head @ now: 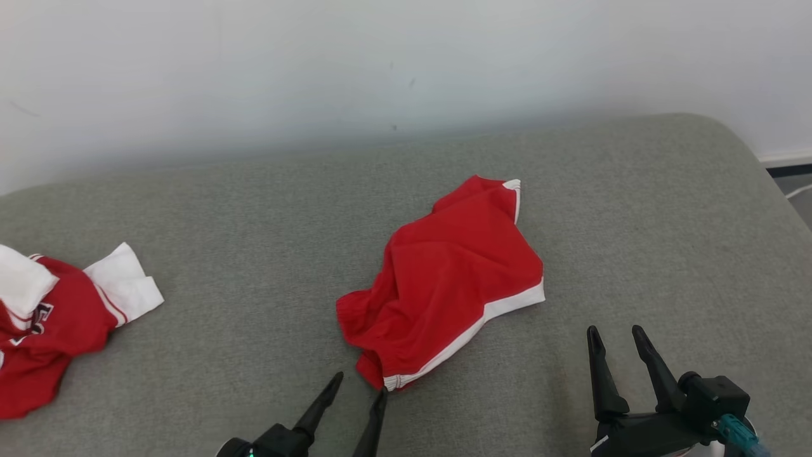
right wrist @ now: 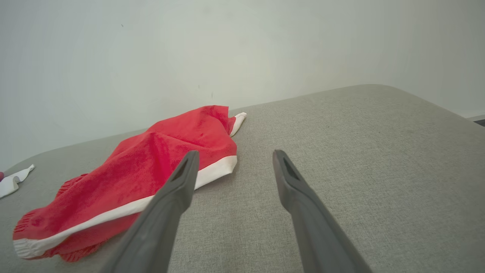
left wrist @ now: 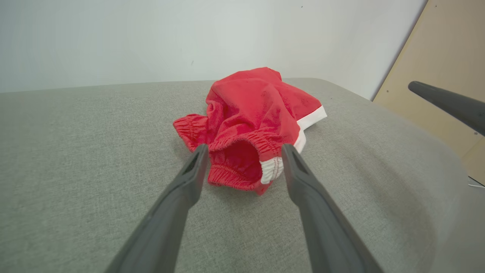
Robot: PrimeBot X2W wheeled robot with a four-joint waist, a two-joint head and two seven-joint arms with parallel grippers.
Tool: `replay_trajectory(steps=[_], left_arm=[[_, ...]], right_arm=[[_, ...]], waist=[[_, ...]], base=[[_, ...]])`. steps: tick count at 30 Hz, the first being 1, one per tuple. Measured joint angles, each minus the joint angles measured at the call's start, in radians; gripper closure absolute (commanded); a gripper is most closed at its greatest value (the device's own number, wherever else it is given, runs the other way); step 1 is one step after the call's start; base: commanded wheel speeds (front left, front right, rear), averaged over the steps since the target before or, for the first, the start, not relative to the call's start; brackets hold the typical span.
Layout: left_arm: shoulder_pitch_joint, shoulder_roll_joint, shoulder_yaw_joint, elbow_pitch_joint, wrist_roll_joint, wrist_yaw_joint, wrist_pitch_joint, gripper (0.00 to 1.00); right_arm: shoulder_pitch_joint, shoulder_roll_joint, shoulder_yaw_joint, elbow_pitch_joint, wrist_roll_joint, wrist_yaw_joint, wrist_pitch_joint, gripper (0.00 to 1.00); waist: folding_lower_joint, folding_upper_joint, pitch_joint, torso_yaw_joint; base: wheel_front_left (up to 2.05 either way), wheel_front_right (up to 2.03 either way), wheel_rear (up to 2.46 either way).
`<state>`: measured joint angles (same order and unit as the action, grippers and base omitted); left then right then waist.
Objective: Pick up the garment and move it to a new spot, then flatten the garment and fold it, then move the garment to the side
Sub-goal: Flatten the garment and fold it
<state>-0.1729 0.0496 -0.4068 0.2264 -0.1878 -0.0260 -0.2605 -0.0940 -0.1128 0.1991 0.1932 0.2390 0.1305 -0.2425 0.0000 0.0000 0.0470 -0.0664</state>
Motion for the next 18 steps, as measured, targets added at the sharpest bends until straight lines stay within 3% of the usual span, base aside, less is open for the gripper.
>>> replay_trajectory(steps=[17,18], left_arm=[[-0.095,-0.001,-0.073,0.141,-0.051,0.01,0.0,0.01],[-0.099,0.0,-0.077,0.158,-0.053,0.01,0.0,0.24]], right_arm=[[-0.038,0.001,0.012,0.033,0.013,0.0,-0.013,0.0],[-0.038,0.0,0.01,0.035,0.013,0.0,-0.013,0.0]], waist=[[0.0,0.0,0.058,-0.083],[0.0001,0.0,0.059,-0.083]], base=[[0.0,0.0,0.0],[0.0,0.0,0.0]])
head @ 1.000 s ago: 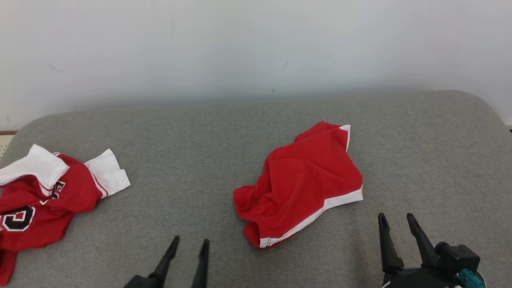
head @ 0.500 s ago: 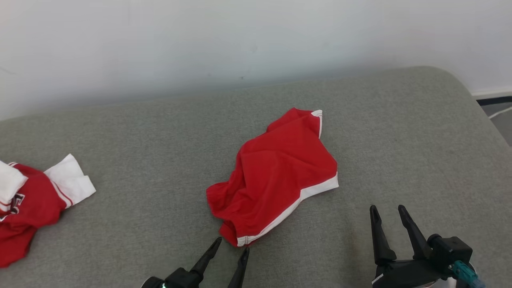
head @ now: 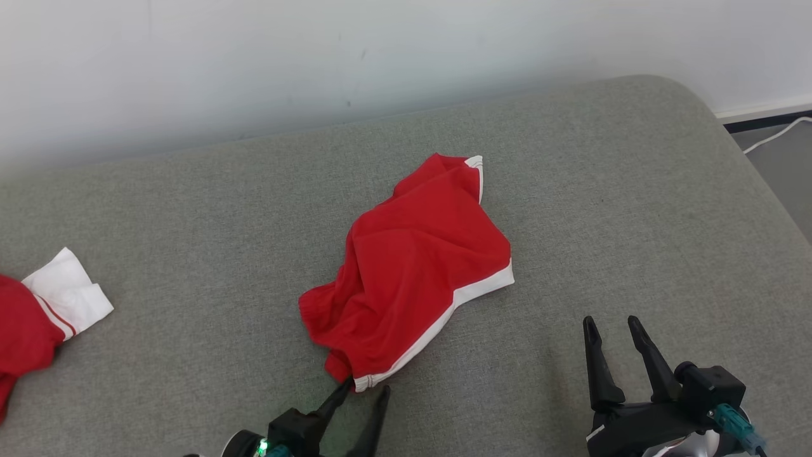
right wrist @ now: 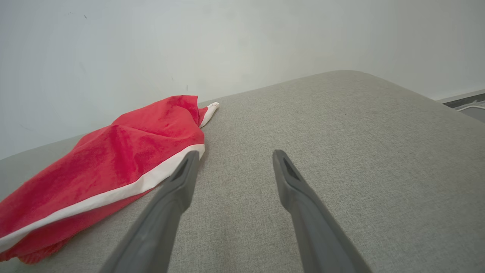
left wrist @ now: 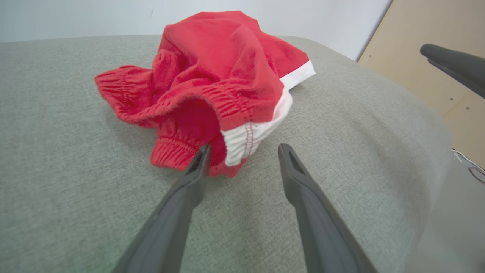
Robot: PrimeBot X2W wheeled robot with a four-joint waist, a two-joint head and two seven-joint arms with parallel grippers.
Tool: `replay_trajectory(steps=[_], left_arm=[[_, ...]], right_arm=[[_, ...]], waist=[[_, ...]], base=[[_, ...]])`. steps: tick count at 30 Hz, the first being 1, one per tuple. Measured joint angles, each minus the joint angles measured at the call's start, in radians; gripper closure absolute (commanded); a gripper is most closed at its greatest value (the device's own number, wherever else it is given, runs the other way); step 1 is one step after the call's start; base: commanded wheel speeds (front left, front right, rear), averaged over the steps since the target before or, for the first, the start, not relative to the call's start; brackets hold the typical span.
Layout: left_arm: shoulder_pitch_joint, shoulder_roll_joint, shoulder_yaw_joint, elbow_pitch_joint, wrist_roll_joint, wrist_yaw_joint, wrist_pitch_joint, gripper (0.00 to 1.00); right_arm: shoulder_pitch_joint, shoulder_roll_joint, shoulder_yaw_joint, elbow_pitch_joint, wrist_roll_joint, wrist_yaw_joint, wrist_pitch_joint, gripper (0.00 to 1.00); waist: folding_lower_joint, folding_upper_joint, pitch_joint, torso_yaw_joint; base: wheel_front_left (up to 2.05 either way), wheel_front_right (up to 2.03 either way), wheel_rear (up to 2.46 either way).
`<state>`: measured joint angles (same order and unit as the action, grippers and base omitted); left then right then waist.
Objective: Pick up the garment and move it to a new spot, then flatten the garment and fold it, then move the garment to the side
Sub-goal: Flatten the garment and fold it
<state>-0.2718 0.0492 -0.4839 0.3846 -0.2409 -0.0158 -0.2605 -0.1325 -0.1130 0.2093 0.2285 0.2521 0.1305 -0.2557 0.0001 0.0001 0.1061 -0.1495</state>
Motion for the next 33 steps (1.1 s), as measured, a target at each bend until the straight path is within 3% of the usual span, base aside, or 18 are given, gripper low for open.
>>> replay_trajectory(steps=[2,3,7,12,23,32,33], left_arm=[[-0.009,0.0,-0.005,0.017,-0.018,-0.001,0.0,0.96],[-0.016,0.0,-0.007,0.025,-0.024,-0.001,0.0,1.0],[-0.031,0.0,0.0,0.017,-0.031,0.004,0.0,1.0],[-0.028,0.003,0.079,-0.072,-0.027,0.035,0.0,1.0],[0.108,0.08,0.165,-0.235,0.003,0.072,0.0,1.0],[0.184,0.102,0.193,-0.192,-0.03,0.077,0.0,1.0],[0.186,0.099,0.191,-0.175,-0.031,0.072,0.0,0.64]], right_arm=[[-0.002,0.0,-0.001,0.003,0.0,0.0,-0.001,0.0],[-0.002,-0.001,-0.001,0.004,0.0,0.0,-0.001,0.0],[-0.004,-0.001,0.001,0.006,0.003,0.0,-0.003,0.0],[0.0,-0.003,-0.01,0.012,0.004,0.0,-0.006,0.0],[0.013,-0.004,-0.018,0.028,0.013,0.0,-0.008,0.0],[0.019,-0.004,-0.009,0.053,0.02,0.0,-0.009,0.0],[0.019,-0.004,-0.009,0.055,0.021,0.0,-0.009,0.0]], waist=[[0.0,0.0,0.0,0.002],[-0.0001,0.0,0.0,0.004],[0.0,0.0,-0.001,0.015],[0.0,0.0,-0.007,0.042],[0.0,0.0,-0.037,0.151],[-0.0001,0.0,-0.057,0.222],[-0.0001,0.0,-0.059,0.226]], base=[[0.0,0.0,0.0],[0.0,0.0,0.0],[0.0,0.0,0.0],[0.0,0.0,0.0],[0.0,0.0,0.0],[0.0,0.0,0.0],[0.0,0.0,0.0]])
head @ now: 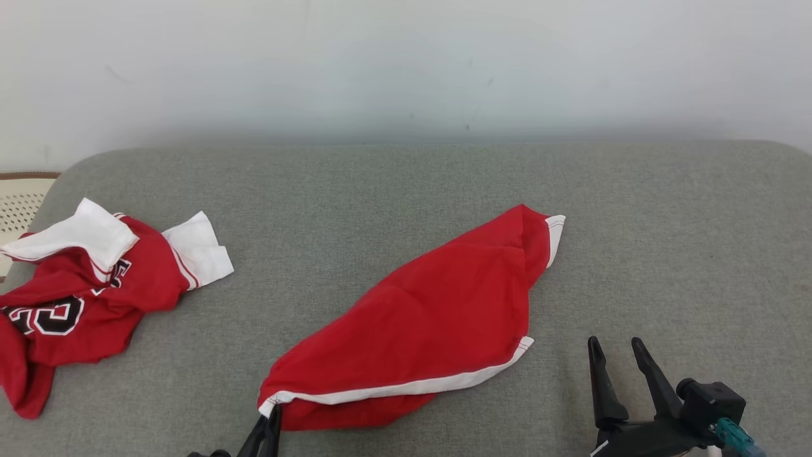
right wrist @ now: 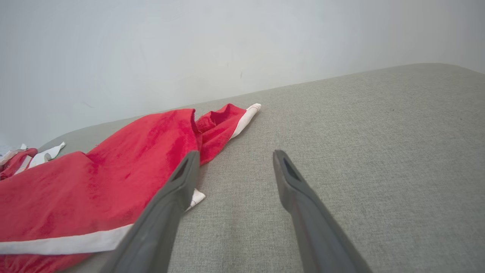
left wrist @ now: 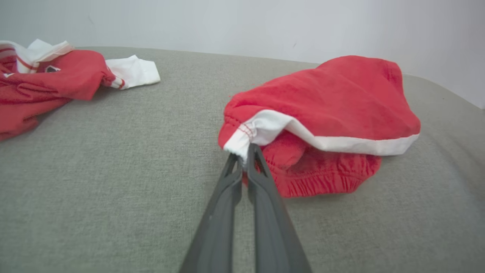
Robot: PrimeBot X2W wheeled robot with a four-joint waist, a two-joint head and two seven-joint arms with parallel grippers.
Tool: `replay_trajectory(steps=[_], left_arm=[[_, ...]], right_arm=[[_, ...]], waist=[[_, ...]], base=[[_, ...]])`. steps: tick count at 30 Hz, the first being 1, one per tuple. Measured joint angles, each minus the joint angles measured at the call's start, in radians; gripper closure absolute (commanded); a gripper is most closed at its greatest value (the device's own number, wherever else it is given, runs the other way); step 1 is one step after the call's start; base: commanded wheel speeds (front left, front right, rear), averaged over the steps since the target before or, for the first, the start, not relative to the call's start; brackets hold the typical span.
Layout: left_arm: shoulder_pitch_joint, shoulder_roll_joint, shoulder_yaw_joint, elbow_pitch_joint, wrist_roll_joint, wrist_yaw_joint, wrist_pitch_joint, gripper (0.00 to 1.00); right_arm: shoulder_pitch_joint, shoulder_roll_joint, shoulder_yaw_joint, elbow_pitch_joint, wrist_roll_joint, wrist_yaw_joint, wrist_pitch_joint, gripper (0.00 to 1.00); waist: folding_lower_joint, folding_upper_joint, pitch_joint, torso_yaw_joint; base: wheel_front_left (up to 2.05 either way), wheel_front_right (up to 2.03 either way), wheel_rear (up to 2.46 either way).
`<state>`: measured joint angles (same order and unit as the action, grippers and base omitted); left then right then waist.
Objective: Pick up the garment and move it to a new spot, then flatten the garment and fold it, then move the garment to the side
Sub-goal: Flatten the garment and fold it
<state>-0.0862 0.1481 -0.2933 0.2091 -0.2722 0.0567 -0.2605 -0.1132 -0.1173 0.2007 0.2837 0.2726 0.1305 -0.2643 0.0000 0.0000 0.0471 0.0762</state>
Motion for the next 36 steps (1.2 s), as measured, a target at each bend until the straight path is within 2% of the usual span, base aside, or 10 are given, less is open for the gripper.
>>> replay_trajectory(steps=[1,6,14,20,25,30,36], left_arm=[[0.001,-0.003,-0.002,0.012,0.0,-0.001,0.0,0.0],[0.006,-0.032,0.027,0.01,-0.008,0.002,0.0,0.0],[0.084,-0.061,0.124,-0.13,0.007,0.011,0.0,0.0],[0.112,-0.076,0.184,-0.172,0.037,0.011,0.0,0.0],[0.114,-0.085,0.218,-0.177,0.064,0.008,0.0,0.0],[0.125,-0.089,0.236,-0.152,0.103,0.031,0.0,0.0],[0.116,-0.087,0.244,-0.132,0.149,0.026,0.0,0.0]], right_arm=[[0.0,0.0,0.001,0.002,0.0,0.0,0.0,0.0],[0.0,-0.006,-0.002,0.008,0.003,0.0,0.0,0.0],[0.001,-0.014,-0.017,0.007,0.006,0.0,0.0,0.0],[0.003,-0.014,-0.03,-0.009,0.006,0.0,0.0,0.0],[0.007,-0.016,-0.046,-0.024,-0.003,0.0,0.0,0.0],[0.023,-0.013,-0.048,-0.024,-0.007,0.0,0.0,0.0],[0.039,-0.01,-0.052,-0.029,-0.019,0.0,0.0,0.0]], waist=[[0.0,0.0,-0.002,0.003],[0.0,0.0,-0.007,0.013],[0.0,0.0,-0.011,0.027],[0.0,0.0,-0.021,0.026],[0.0,0.0,-0.028,0.013],[0.0,0.0,-0.041,-0.007],[0.0,0.0,-0.057,-0.036]], base=[[0.0,0.0,0.0],[0.0,0.0,0.0],[0.0,0.0,0.0],[0.0,0.0,0.0],[0.0,0.0,0.0],[0.0,0.0,0.0],[0.0,0.0,0.0]])
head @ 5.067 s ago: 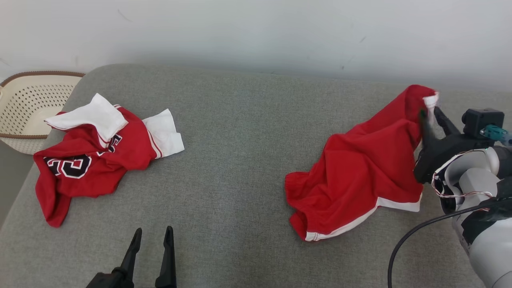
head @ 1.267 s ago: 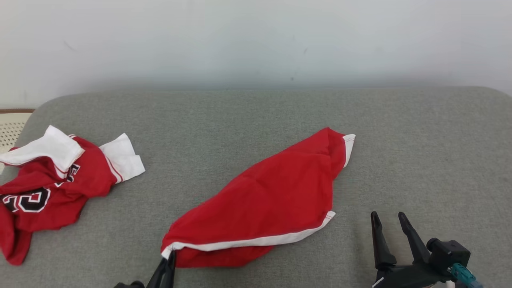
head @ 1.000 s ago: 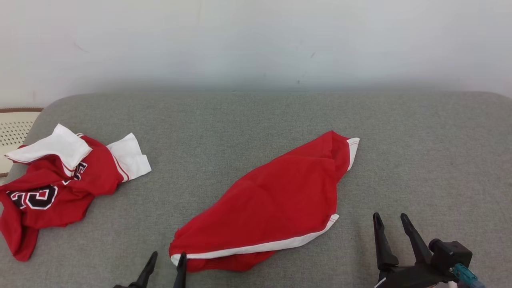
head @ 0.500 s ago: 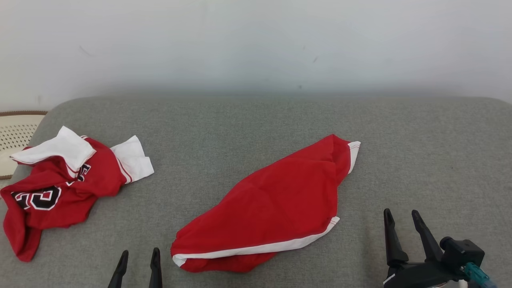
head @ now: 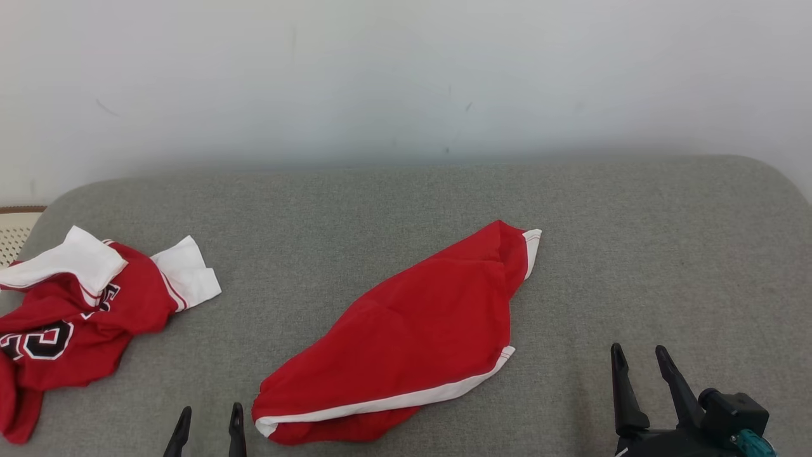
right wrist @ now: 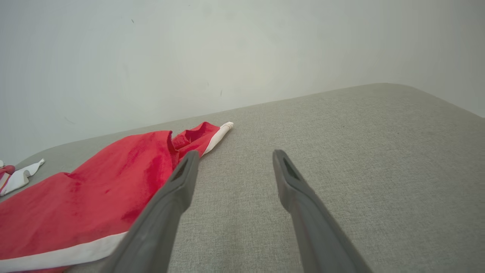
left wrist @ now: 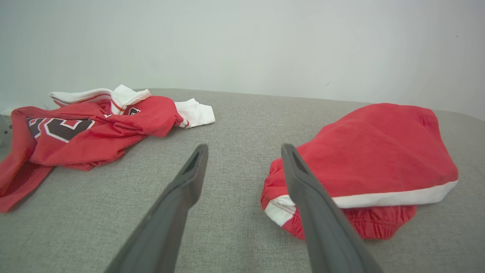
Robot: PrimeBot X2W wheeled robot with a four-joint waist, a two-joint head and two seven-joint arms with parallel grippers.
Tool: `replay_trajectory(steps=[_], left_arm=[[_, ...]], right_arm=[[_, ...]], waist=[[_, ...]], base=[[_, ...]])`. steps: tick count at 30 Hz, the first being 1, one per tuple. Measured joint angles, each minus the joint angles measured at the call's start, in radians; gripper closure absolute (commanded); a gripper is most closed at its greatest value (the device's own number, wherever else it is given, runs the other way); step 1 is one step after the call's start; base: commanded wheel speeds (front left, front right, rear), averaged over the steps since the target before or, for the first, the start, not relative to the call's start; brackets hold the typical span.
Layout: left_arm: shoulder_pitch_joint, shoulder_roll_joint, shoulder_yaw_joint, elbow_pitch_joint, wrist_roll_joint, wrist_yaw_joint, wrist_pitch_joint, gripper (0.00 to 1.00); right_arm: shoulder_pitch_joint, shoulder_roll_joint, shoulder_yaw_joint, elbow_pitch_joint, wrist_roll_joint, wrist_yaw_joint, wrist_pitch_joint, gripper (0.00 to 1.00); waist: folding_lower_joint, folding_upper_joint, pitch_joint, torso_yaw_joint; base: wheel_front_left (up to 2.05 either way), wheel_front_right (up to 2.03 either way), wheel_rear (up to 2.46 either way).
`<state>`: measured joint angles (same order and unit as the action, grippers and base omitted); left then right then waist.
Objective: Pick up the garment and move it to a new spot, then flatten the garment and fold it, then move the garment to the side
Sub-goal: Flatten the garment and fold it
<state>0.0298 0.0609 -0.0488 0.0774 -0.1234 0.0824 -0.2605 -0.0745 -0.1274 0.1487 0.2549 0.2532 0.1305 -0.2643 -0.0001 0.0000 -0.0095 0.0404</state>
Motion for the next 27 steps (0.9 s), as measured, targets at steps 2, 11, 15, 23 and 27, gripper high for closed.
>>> replay_trajectory(steps=[2,11,15,23,27], left_arm=[[-0.006,0.0,0.001,-0.001,0.006,0.005,0.0,0.0],[-0.012,0.0,0.025,0.006,0.009,0.0,0.0,0.0],[-0.011,-0.001,0.024,0.006,0.01,0.006,0.0,0.0],[-0.01,-0.004,0.024,0.008,0.012,0.011,0.0,0.0],[-0.009,-0.005,0.022,0.006,0.012,0.013,0.0,0.0]], right_arm=[[0.001,0.0,0.002,-0.004,-0.008,0.0,0.0,0.0],[0.003,0.003,0.016,-0.024,-0.026,0.0,0.007,0.0],[0.008,0.009,0.019,-0.035,-0.033,0.0,0.01,0.0],[0.013,0.01,0.023,-0.041,-0.034,0.0,0.016,0.0],[0.013,0.01,0.023,-0.042,-0.035,0.0,0.018,0.0]], waist=[[0.0,0.0,-0.004,-0.003],[0.0,0.0,-0.013,-0.012],[0.0,0.0,-0.016,-0.011],[0.0,0.0,-0.016,-0.013],[0.0,0.0,-0.015,-0.014]], base=[[0.0,0.0,0.0],[0.0,0.0,0.0],[0.0,0.0,0.0],[0.0,0.0,0.0],[0.0,0.0,0.0]])
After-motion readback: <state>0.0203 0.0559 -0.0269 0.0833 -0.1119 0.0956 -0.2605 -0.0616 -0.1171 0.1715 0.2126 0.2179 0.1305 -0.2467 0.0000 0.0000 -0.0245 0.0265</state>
